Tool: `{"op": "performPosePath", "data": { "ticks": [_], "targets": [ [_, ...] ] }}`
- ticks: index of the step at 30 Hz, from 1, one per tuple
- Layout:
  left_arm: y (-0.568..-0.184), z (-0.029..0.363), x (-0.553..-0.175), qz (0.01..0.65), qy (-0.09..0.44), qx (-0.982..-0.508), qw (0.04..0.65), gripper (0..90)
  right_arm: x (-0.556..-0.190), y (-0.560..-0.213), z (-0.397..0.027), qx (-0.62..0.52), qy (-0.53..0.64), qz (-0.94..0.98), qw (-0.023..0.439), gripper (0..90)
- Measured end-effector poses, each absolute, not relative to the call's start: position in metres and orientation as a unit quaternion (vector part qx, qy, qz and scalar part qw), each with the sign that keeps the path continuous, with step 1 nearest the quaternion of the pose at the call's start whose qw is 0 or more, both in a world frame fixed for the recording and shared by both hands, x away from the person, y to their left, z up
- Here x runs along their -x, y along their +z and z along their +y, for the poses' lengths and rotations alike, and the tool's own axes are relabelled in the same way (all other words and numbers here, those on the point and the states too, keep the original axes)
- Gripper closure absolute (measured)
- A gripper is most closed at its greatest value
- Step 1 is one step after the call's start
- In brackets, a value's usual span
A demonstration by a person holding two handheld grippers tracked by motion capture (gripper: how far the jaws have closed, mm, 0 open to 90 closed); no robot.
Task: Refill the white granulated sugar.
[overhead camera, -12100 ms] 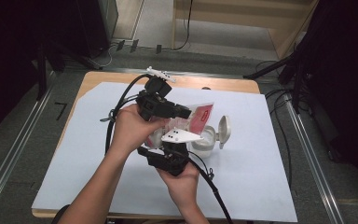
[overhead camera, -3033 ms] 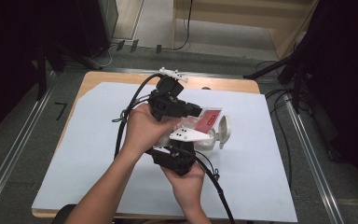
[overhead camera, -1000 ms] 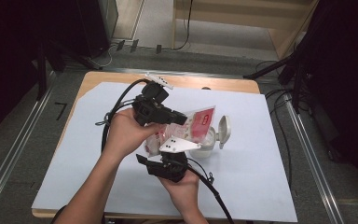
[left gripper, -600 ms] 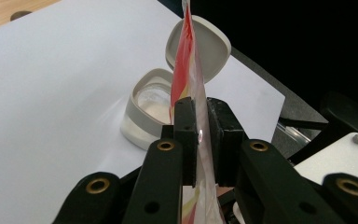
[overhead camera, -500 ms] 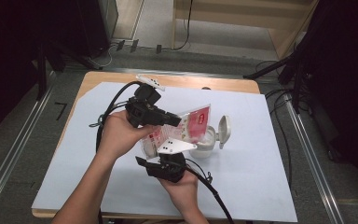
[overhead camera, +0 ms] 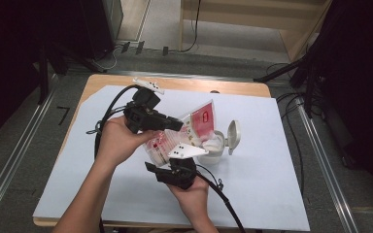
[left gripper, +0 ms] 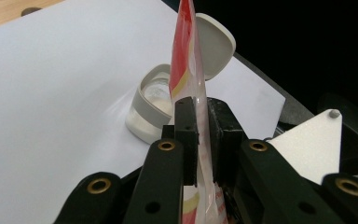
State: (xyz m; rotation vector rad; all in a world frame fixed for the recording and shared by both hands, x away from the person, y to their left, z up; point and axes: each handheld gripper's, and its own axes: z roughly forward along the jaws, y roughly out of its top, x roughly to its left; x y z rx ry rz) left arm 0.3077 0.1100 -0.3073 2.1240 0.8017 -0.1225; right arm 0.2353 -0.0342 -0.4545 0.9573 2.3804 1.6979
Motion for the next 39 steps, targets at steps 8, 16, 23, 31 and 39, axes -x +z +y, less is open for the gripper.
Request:
{"op": "performPosePath", "data": {
  "ticks": [8, 16, 23, 31, 39],
  "targets": [
    [-0.309, 0.126, -0.307, 0.322, -0.059, -0.836, 0.439, 84.3, -0.236, -0.455, -0.036, -0.315, 0.549, 0.773, 0.036, 58.1],
    [-0.310, 0.136, -0.306, 0.319, -0.066, -0.836, 0.442, 85.0, -0.238, -0.456, -0.037, -0.321, 0.546, 0.773, 0.044, 58.1],
    [-0.313, 0.141, -0.304, 0.315, -0.073, -0.837, 0.441, 85.5, -0.243, -0.458, -0.042, -0.337, 0.541, 0.769, 0.049, 57.4],
    [-0.315, 0.150, -0.302, 0.310, -0.071, -0.839, 0.442, 85.5, -0.246, -0.458, -0.048, -0.350, 0.535, 0.766, 0.064, 55.1],
    [-0.321, 0.159, -0.299, 0.306, -0.082, -0.834, 0.452, 85.6, -0.249, -0.459, -0.051, -0.374, 0.526, 0.762, 0.059, 54.9]
  ]
}}
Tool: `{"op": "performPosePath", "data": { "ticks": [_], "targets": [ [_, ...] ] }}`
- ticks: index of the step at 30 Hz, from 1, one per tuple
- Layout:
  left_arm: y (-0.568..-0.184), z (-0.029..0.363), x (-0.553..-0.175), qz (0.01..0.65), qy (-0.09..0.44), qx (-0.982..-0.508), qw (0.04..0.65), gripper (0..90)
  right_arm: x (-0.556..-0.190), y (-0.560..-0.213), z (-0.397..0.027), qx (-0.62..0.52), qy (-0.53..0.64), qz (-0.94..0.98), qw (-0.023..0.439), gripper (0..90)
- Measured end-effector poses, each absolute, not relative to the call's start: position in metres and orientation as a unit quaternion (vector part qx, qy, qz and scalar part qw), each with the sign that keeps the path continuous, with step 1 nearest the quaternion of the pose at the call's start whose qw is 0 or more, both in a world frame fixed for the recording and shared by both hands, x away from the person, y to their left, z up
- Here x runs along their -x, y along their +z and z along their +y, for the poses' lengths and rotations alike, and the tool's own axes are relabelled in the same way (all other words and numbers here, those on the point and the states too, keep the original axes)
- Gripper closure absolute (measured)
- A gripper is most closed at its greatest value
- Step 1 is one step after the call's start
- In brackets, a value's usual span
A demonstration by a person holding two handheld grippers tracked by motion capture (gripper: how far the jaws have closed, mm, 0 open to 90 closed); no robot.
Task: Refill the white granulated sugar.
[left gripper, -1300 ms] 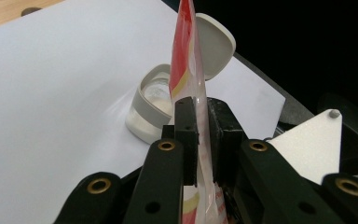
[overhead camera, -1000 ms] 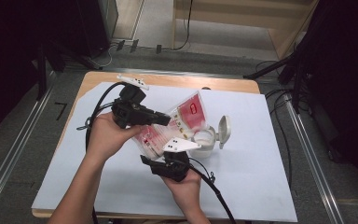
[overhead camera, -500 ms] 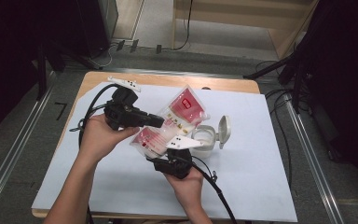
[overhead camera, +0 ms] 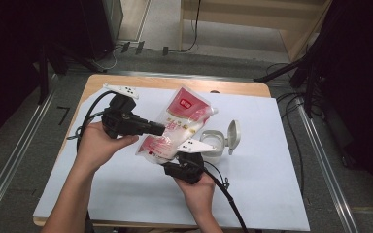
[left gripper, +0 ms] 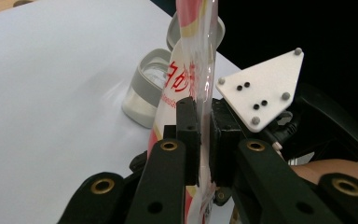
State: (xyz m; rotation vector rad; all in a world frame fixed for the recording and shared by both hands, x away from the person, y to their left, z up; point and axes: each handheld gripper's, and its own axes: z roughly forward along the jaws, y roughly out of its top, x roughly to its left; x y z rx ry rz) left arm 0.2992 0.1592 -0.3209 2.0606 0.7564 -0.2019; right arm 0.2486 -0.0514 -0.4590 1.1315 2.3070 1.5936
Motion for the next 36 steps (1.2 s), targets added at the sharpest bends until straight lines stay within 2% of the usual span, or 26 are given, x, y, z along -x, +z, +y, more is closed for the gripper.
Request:
{"op": "performPosePath", "data": {
  "ticks": [6, 13, 24, 36],
  "targets": [
    [-0.321, 0.165, -0.295, 0.293, -0.064, -0.842, 0.448, 86.5, -0.254, -0.462, -0.058, -0.391, 0.534, 0.748, 0.046, 55.1],
    [-0.320, 0.162, -0.293, 0.276, -0.046, -0.850, 0.446, 87.5, -0.255, -0.459, -0.059, -0.381, 0.523, 0.759, 0.067, 55.3],
    [-0.311, 0.168, -0.291, 0.293, -0.025, -0.838, 0.459, 89.2, -0.263, -0.453, -0.053, -0.345, 0.518, 0.781, 0.045, 54.8],
    [-0.301, 0.190, -0.292, 0.312, -0.003, -0.819, 0.482, 90.0, -0.264, -0.447, -0.053, -0.312, 0.488, 0.813, 0.056, 55.8]
  ]
}}
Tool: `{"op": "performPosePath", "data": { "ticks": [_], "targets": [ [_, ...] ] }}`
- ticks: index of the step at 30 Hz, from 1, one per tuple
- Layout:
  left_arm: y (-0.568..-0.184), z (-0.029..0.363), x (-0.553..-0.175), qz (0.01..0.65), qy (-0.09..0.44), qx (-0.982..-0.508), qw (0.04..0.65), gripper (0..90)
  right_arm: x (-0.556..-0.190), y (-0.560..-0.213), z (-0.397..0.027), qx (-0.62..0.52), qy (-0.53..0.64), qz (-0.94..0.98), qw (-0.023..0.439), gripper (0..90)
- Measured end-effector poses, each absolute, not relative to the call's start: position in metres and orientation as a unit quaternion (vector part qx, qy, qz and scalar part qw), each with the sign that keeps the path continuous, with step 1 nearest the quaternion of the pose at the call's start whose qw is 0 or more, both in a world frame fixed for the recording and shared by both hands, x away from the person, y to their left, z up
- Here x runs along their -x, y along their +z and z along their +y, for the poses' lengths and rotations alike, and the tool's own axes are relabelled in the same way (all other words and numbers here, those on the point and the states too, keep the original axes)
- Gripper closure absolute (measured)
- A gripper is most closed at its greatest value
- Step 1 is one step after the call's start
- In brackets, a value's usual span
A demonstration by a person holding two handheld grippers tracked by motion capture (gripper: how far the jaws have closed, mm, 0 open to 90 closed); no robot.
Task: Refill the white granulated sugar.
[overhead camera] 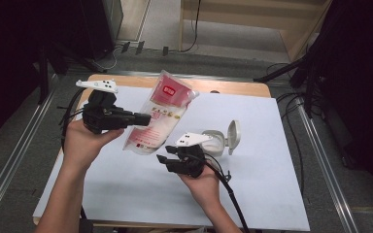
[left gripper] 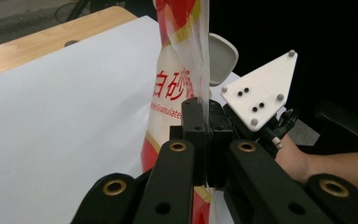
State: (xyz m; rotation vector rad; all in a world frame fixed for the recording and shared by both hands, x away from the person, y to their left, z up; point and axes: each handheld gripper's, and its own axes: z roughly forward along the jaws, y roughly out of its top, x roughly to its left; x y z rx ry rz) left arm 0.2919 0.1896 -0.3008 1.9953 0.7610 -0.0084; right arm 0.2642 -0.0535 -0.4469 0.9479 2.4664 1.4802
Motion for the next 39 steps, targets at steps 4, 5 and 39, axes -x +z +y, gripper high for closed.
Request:
{"op": "performPosePath", "data": {
  "ticks": [4, 5, 39],
  "targets": [
    [-0.309, 0.196, -0.300, 0.322, -0.003, -0.814, 0.484, 90.0, -0.263, -0.443, -0.057, -0.299, 0.497, 0.813, 0.051, 55.5],
    [-0.312, 0.197, -0.303, 0.329, -0.003, -0.814, 0.479, 90.0, -0.263, -0.442, -0.058, -0.297, 0.498, 0.813, 0.048, 55.5],
    [-0.387, 0.175, -0.378, 0.370, 0.016, -0.813, 0.450, 90.0, -0.259, -0.450, -0.118, -0.218, 0.488, 0.845, 0.005, 46.1]
  ]
}}
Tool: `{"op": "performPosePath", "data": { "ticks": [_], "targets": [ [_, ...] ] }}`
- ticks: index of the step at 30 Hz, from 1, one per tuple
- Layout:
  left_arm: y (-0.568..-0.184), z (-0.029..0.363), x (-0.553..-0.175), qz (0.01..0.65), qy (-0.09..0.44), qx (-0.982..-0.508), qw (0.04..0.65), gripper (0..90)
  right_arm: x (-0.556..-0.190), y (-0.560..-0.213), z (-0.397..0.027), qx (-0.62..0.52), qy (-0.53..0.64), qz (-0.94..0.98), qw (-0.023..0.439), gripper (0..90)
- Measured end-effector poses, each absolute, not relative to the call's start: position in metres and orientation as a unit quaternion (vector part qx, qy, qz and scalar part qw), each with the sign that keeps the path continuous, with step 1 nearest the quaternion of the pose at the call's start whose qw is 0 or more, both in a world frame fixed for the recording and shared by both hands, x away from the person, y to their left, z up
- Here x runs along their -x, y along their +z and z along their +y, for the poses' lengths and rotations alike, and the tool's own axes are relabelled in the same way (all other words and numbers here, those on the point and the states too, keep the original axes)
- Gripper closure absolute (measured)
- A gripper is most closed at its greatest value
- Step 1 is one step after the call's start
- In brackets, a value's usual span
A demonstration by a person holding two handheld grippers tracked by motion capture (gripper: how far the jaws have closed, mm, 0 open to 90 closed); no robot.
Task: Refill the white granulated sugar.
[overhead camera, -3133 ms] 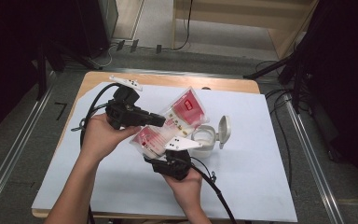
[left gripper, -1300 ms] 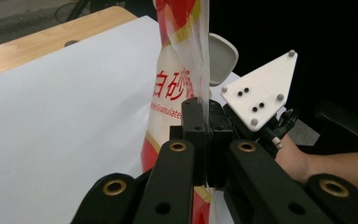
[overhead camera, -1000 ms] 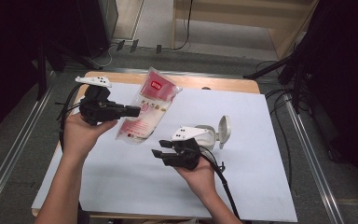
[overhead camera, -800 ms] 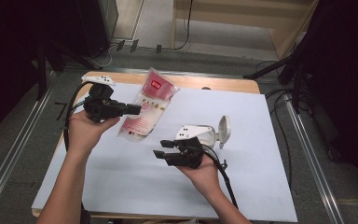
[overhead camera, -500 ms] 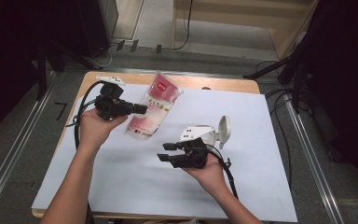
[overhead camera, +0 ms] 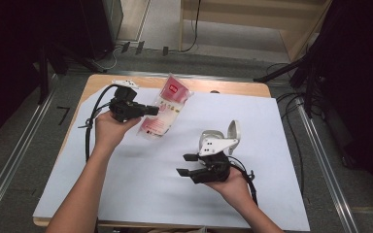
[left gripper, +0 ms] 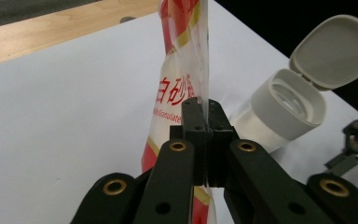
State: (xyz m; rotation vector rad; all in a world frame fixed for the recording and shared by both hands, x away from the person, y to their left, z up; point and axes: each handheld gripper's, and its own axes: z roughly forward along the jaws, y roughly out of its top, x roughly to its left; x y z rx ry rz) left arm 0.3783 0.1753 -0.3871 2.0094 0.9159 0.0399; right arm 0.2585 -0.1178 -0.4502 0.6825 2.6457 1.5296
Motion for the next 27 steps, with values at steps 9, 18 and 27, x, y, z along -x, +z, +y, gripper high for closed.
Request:
{"op": "performPosePath", "data": {
  "ticks": [9, 18, 27],
  "targets": [
    [-0.404, 0.175, -0.381, 0.373, 0.006, -0.822, 0.430, 90.0, -0.252, -0.454, -0.135, -0.241, 0.495, 0.835, 0.001, 46.9],
    [-0.407, 0.180, -0.375, 0.367, 0.012, -0.825, 0.429, 90.0, -0.249, -0.453, -0.146, -0.249, 0.493, 0.834, 0.011, 46.9],
    [-0.410, 0.195, -0.360, 0.367, 0.003, -0.823, 0.433, 90.0, -0.247, -0.454, -0.158, -0.264, 0.485, 0.833, 0.022, 46.8]
  ]
}}
